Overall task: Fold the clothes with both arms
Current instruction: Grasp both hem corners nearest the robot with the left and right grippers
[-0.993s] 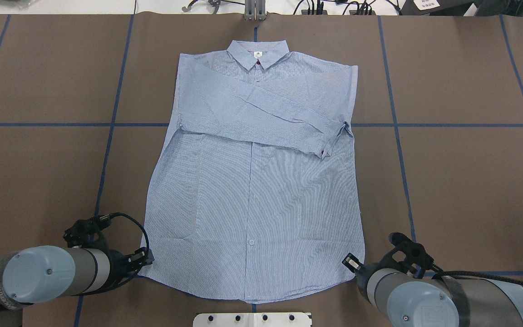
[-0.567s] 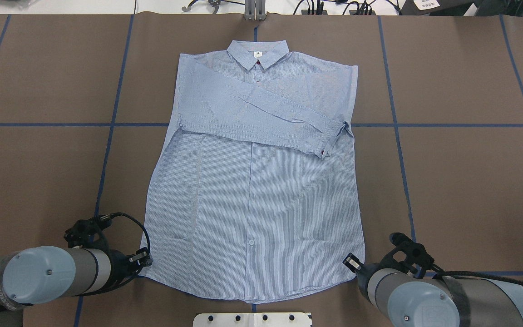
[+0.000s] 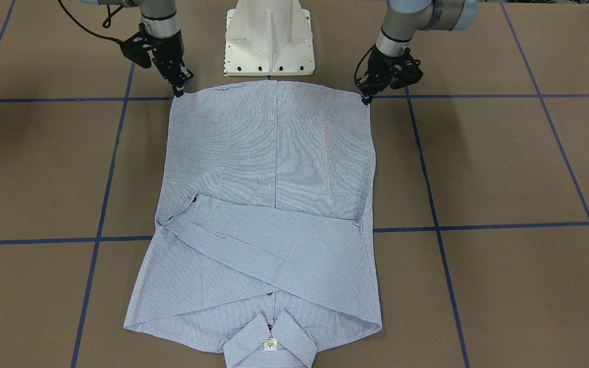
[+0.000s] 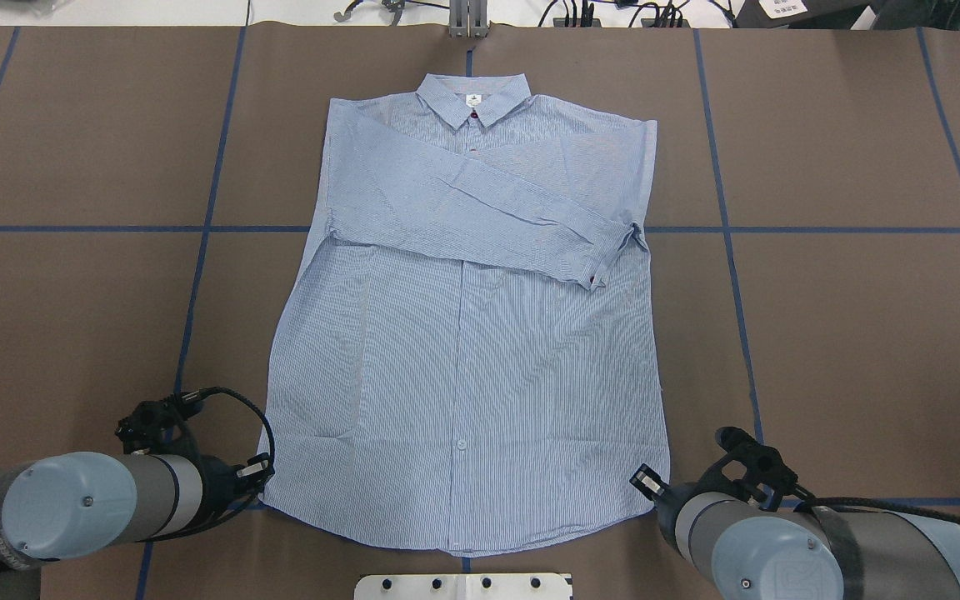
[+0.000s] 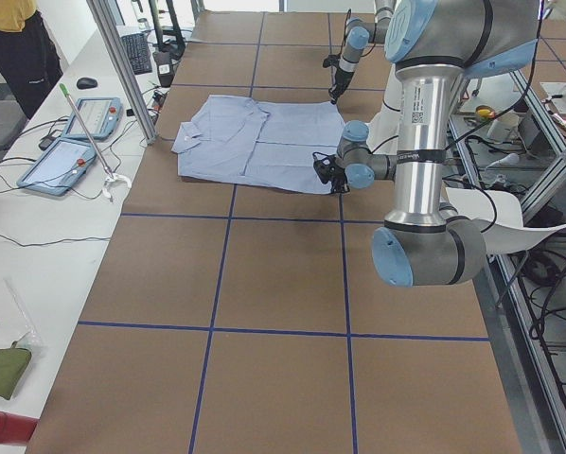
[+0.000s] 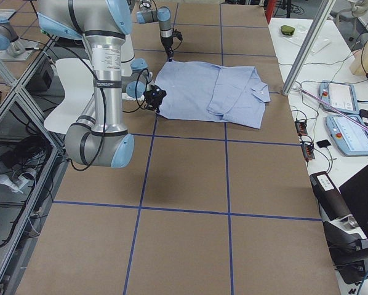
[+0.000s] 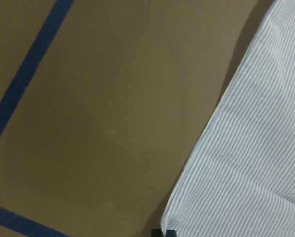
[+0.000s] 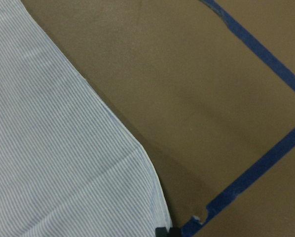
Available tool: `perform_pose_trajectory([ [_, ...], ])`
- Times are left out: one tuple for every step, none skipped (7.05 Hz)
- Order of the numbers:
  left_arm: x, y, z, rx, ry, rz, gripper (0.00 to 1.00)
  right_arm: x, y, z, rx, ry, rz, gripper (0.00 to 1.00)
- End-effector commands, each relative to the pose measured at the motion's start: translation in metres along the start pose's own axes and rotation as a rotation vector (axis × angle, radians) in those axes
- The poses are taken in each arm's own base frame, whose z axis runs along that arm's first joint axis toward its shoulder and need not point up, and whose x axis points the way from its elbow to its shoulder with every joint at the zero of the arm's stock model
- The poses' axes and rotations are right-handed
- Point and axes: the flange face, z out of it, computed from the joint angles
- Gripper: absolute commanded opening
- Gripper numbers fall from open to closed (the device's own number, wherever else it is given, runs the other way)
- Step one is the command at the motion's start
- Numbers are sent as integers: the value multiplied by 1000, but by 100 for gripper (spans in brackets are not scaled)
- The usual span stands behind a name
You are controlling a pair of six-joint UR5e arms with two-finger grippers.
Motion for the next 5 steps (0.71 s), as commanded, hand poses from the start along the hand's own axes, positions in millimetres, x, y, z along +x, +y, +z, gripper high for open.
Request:
perform_pose_trajectory([
  [10,2,-20,-8,35,-2,0,0,-1,0,1,0,0,0],
  [16,5,-34,-17,56,-3,0,3,-6,-1,7,4,2,0],
  [22,8,-44,-27,77,-36,0,13,-19,-11,9,6,3,0],
  [26,11,-57,-38,101,-47,0,19,-27,-23,5,4,4,0],
  [29,12,-67,-41,111,-56,0,26,-34,-31,6,7,4,0],
])
